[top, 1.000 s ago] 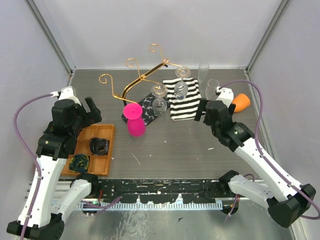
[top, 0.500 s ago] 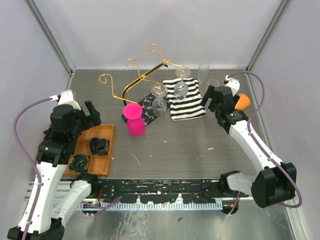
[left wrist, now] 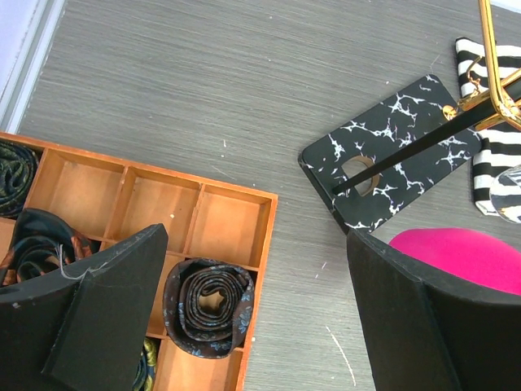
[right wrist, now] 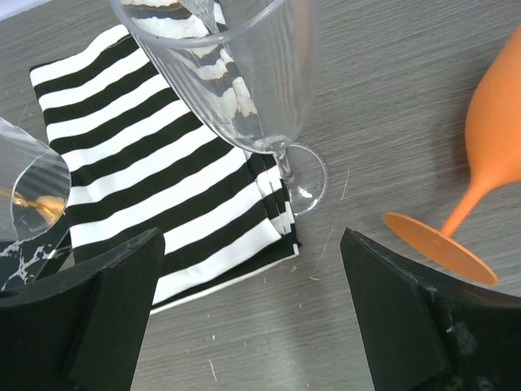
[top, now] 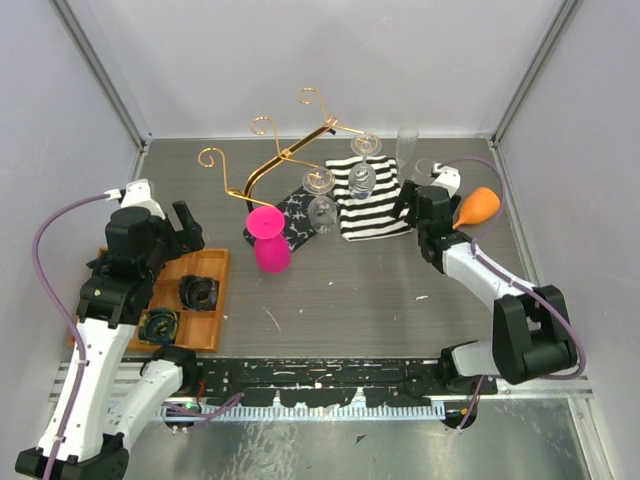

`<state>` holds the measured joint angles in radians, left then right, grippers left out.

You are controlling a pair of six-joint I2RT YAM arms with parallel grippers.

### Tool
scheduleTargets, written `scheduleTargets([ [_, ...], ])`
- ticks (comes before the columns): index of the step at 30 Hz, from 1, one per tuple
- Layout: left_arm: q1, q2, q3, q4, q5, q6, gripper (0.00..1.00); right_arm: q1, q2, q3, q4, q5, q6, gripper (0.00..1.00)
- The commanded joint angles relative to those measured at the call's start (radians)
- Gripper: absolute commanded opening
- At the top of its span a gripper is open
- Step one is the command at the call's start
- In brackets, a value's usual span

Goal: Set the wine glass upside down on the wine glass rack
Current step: Adjust the wine rack at the center of the board.

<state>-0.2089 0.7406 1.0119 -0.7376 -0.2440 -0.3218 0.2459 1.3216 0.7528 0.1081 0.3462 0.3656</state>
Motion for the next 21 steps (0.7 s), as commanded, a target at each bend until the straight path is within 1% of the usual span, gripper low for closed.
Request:
scheduleTargets([
  [1, 0.004, 0.0, -0.009, 0.035, 0.01, 0.003, 0.98, -0.001, 0.048, -0.017, 0.206, 0.019, -0.017, 0.94],
  [5, 0.005, 0.0, -0.009, 0.038, 0.014, 0.005, 0.98, -0.001, 0.084, -0.053, 0.305, 0.038, -0.019, 0.9],
  [11, 0.006, 0.005, -0.016, 0.044, 0.032, -0.002, 0.98, -0.001, 0.139, -0.071, 0.391, 0.098, -0.024, 0.84],
  [15, 0.005, 0.009, -0.013, 0.043, 0.029, -0.001, 0.98, 0.0, 0.182, -0.073, 0.442, 0.107, -0.026, 0.79],
  [21, 0.005, 0.005, -0.014, 0.046, 0.029, 0.001, 0.98, -0.001, 0.214, -0.076, 0.493, 0.128, -0.043, 0.76],
])
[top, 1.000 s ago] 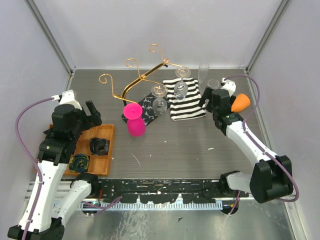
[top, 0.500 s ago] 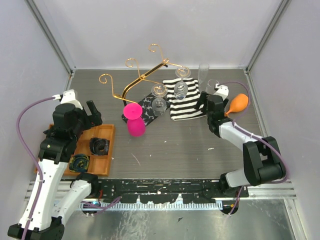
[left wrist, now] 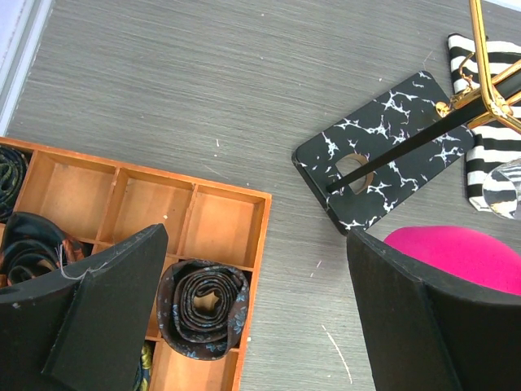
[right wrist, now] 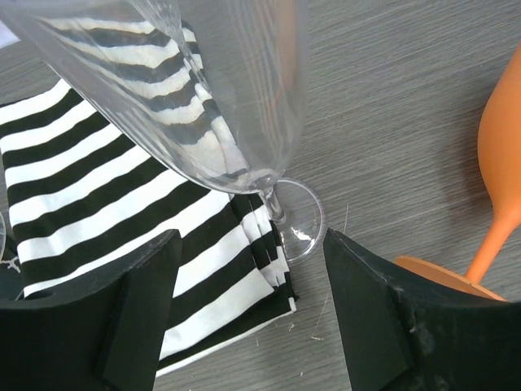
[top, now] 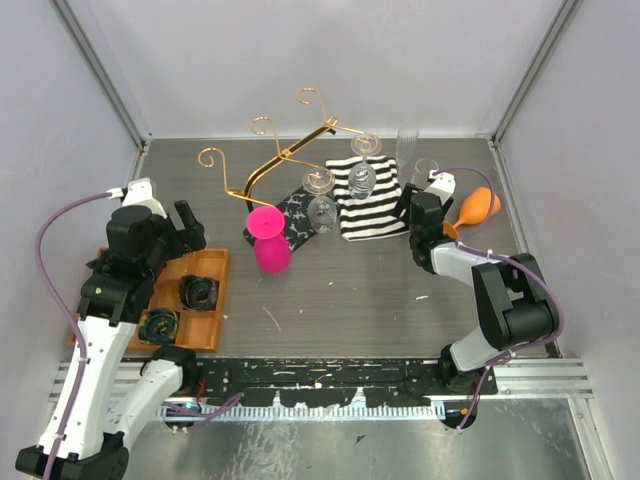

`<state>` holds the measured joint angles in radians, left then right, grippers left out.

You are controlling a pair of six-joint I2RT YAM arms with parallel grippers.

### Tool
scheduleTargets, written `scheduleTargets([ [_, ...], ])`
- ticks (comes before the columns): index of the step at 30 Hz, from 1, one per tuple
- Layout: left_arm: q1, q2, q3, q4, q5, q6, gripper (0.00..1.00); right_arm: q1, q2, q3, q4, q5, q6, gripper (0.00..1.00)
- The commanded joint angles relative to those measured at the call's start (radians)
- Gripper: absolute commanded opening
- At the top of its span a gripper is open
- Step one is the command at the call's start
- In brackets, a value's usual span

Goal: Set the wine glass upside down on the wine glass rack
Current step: Adjust the wine rack at the center of the board.

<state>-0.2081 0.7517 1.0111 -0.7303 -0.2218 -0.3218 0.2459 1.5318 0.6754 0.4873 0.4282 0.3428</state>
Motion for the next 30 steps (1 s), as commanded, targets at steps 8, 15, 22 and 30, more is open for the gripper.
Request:
scheduleTargets([
  [8, 0.004, -0.01, -0.012, 0.039, 0.01, 0.003, 0.98, -0.001, -0.008, -0.001, 0.085, 0.041, -0.019, 0.73],
  [15, 0.004, -0.066, -0.009, 0.091, 0.05, 0.027, 0.98, -0.001, -0.154, -0.061, -0.068, -0.011, 0.054, 0.82],
  [22, 0.003, -0.026, 0.055, 0.171, 0.151, 0.004, 0.98, -0.001, -0.248, -0.116, -0.13, -0.041, 0.098, 0.83],
  [30, 0.004, 0.118, 0.137, 0.233, 0.206, -0.006, 0.98, 0.0, -0.283, -0.146, -0.134, -0.092, 0.092, 0.83],
])
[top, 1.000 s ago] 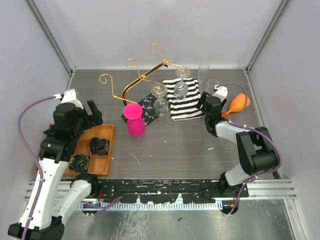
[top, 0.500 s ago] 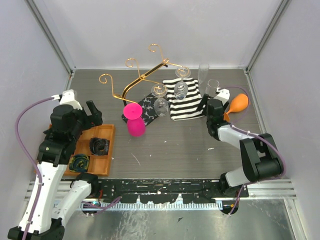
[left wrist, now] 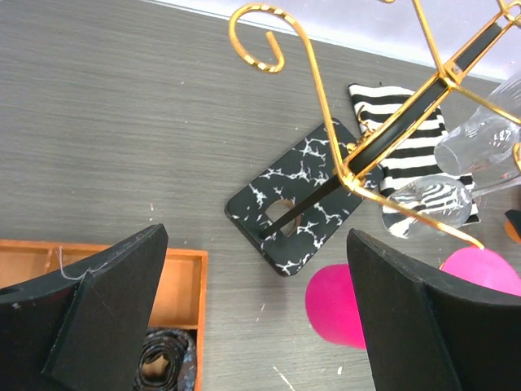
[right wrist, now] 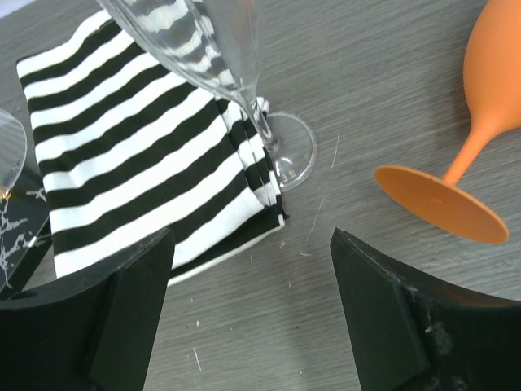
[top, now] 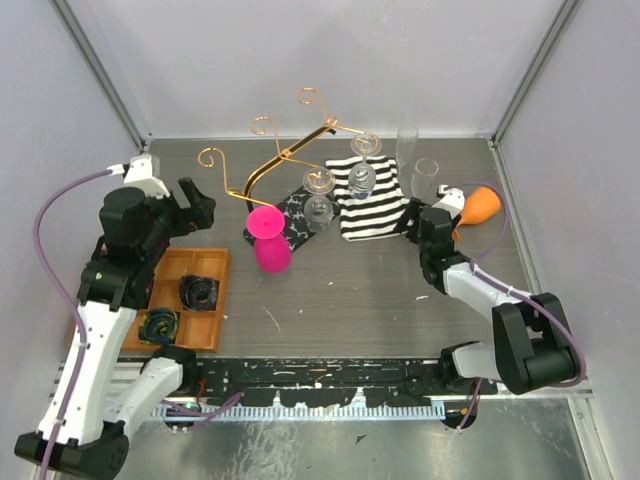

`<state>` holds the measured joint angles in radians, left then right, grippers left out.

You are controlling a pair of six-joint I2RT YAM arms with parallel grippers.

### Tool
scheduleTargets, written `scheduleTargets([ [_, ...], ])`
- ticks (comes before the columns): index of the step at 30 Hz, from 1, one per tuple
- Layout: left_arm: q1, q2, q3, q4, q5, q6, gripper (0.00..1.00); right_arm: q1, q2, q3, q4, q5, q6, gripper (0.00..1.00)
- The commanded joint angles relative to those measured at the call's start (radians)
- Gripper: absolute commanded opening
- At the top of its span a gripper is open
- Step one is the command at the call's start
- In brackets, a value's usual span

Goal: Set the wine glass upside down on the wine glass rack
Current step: Adjust the wine rack at the center of the board.

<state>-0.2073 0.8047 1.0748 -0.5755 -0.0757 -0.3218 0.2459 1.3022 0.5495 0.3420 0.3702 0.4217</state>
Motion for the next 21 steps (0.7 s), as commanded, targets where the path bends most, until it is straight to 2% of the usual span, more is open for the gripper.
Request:
scheduleTargets([
  [1, 0.003, 0.092, 0.098, 0.078, 0.075, -0.001, 0.98, 0.0, -0.067, -0.03, 0.011, -0.042, 0.018, 0.83],
  [6, 0.003, 0.217, 0.269, 0.029, 0.104, 0.07, 0.98, 0.0, -0.171, -0.083, -0.042, -0.06, 0.033, 0.83],
  [13, 0.002, 0.374, 0.506, -0.069, 0.234, 0.176, 1.0, 0.0, -0.324, -0.142, -0.112, -0.118, 0.055, 0.83],
  [15, -0.004, 0.413, 0.542, -0.079, 0.274, 0.184, 0.96, -0.001, -0.353, -0.146, -0.133, -0.129, 0.055, 0.83],
  [21, -0.137, 0.582, 0.666, -0.171, 0.228, 0.256, 0.93, 0.0, -0.425, -0.158, -0.186, -0.134, 0.038, 0.83],
])
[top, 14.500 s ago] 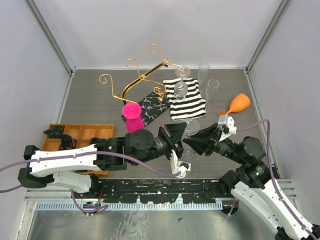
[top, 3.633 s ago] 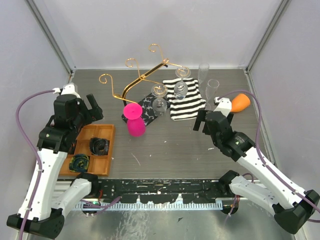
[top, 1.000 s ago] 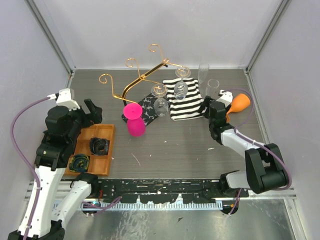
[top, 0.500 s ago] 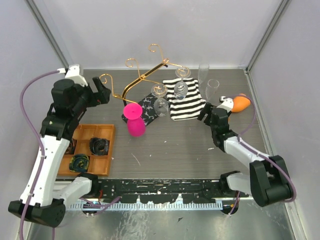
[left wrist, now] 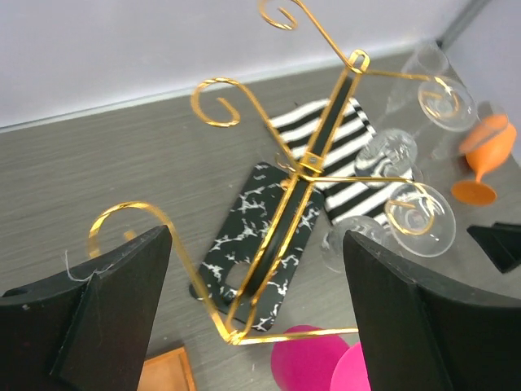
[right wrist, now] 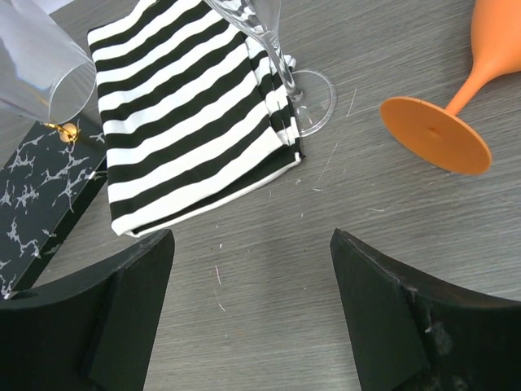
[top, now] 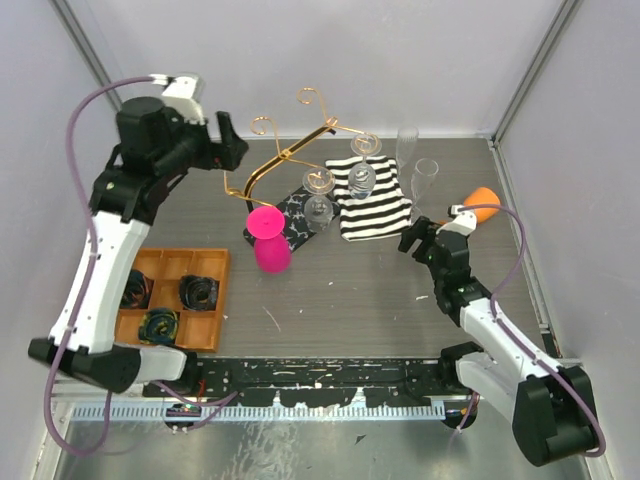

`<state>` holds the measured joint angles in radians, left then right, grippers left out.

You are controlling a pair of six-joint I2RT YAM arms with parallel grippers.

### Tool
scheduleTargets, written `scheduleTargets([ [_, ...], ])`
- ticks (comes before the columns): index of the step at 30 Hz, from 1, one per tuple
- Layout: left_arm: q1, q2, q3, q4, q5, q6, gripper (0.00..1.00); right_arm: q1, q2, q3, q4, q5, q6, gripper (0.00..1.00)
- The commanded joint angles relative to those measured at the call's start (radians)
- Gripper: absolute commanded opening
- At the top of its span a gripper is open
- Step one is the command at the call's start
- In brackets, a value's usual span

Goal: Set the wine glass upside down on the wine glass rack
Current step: Adjust the wine rack at the center of the board.

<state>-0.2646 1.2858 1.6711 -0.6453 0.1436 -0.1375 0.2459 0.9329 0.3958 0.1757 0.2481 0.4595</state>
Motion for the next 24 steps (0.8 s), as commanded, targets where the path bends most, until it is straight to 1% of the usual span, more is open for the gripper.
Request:
scheduleTargets([
  [1, -0.099, 0.136, 0.087, -0.119, -0.016, 0.082, 0.91, -0.001, -0.069, -0.01, -0.022, -0.017, 0.001, 0.83],
  [4, -0.139, 0.193, 0.112, -0.153, -0.084, 0.108, 0.86, 0.0, -0.1, -0.022, -0.026, -0.022, 0.003, 0.83],
  [5, -0.148, 0.211, 0.118, -0.162, -0.096, 0.116, 0.83, 0.0, -0.105, -0.025, -0.027, -0.022, 0.005, 0.83],
  [6, -0.157, 0.231, 0.127, -0.173, -0.107, 0.124, 0.8, -0.001, -0.106, -0.029, -0.027, -0.053, 0.005, 0.83],
  [9, -0.194, 0.286, 0.165, -0.239, -0.16, 0.154, 0.75, -0.001, -0.103, -0.03, -0.029, -0.061, 0.004, 0.83],
  [14, -0.238, 0.353, 0.211, -0.281, -0.243, 0.192, 0.72, 0.0, -0.098, -0.029, -0.025, -0.067, -0.001, 0.83],
  [21, -0.245, 0.434, 0.289, -0.285, -0.275, 0.193, 0.58, -0.001, -0.1, -0.032, -0.022, -0.077, -0.009, 0.83],
  [24, -0.246, 0.459, 0.314, -0.301, -0.28, 0.193, 0.55, 0.0, -0.108, -0.036, -0.025, -0.076, -0.016, 0.83],
])
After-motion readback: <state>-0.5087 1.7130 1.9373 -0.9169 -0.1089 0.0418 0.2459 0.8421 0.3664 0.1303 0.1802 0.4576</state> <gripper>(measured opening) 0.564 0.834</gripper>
